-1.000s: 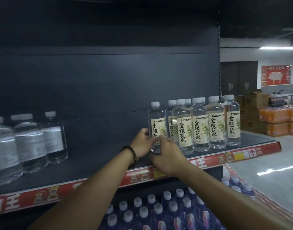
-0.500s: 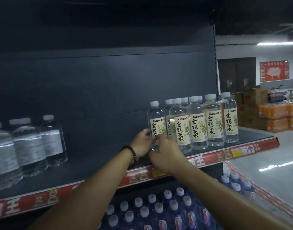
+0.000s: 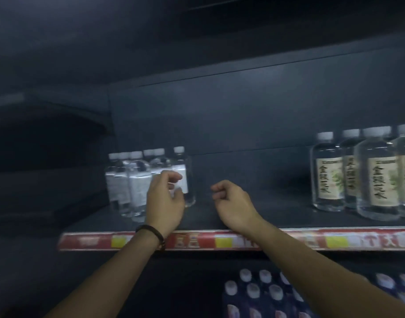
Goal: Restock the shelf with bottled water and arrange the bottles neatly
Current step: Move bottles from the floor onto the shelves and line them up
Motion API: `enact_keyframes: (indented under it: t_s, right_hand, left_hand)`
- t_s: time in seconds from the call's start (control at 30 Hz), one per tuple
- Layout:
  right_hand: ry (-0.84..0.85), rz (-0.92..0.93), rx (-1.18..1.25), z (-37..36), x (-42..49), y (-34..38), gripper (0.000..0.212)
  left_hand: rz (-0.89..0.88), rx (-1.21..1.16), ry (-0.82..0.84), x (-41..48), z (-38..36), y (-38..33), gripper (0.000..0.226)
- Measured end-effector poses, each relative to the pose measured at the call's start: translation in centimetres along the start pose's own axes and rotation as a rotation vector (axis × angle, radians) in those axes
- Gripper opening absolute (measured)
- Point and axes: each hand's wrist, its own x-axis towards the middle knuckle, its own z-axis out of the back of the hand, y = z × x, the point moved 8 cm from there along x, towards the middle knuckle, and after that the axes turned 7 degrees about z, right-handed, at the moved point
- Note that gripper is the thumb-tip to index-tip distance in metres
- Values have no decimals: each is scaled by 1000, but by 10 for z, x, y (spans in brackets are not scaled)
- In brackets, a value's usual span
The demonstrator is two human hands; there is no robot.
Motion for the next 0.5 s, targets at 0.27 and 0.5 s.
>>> enact_keyframes:
  t_s: [0.27, 0.5]
  right_hand:
    - [144, -4, 145, -132, 40, 55, 43]
    - [201, 1, 81, -159, 39, 77, 65]
  left_hand:
    - [266, 84, 9, 9, 66, 101, 57]
    - [395, -58, 103, 14, 63, 119, 40]
